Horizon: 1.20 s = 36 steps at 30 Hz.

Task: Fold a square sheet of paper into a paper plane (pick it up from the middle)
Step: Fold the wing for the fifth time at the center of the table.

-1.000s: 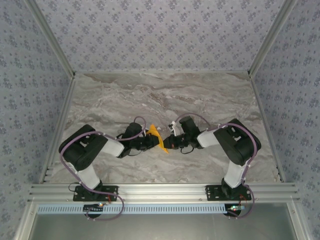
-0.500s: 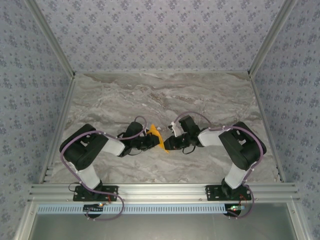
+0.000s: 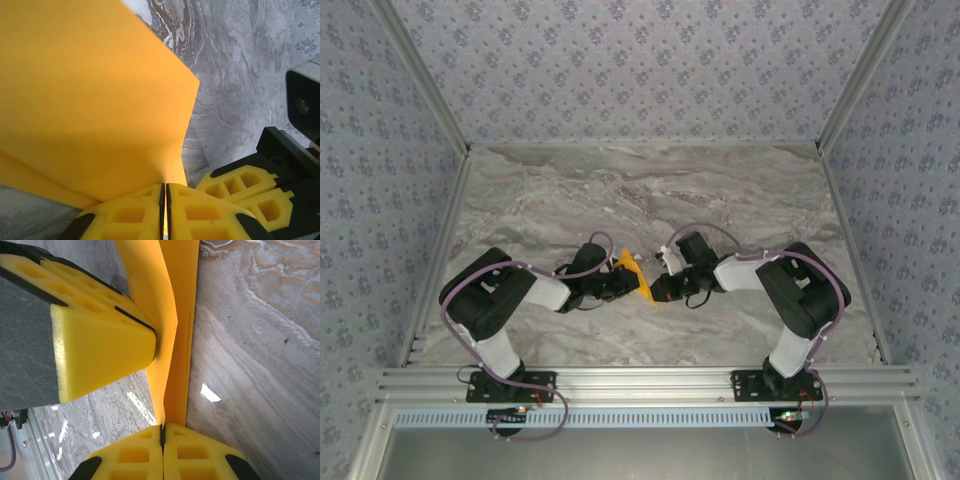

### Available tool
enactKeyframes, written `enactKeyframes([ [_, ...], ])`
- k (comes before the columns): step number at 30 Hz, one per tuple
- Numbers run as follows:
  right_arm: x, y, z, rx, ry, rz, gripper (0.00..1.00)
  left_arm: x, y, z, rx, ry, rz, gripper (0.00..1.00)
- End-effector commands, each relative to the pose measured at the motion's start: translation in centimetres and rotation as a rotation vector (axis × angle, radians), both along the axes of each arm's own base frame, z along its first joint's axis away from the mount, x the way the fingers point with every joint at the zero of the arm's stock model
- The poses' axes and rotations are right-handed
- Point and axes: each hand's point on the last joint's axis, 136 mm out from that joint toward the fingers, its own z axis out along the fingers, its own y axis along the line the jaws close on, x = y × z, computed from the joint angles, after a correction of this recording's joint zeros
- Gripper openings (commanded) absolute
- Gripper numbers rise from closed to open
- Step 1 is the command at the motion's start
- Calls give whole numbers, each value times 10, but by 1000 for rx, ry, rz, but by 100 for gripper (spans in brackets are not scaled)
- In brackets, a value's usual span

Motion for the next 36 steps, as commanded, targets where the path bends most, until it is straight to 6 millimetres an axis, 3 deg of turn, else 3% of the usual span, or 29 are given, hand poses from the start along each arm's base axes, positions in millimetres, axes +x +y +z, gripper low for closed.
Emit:
enactKeyframes([
  [1,-13,-7,-24,-50,94,-5,6,2,6,-15,68,14,25,13],
  [4,-11,-5,-18,-41,95,-12,9,2,7,-17,80,21,26,13],
  [10,6,-6,21,-46,-20,-69,24,0,9,-20,101,32,22,12],
  [14,8,-4,34,-70,-94,-76,23,-1,10,-21,110,36,20,11],
  [16,7,1,36,-70,-100,-70,16,-1,10,-21,111,39,22,10],
  [21,6,14,28,-64,-59,-58,2,-1,10,-21,114,40,21,10],
  [26,7,18,16,-86,-27,-57,0,0,10,-21,117,41,21,10],
  [36,-6,5,-11,-160,40,-49,0,-1,14,-25,142,55,33,8],
])
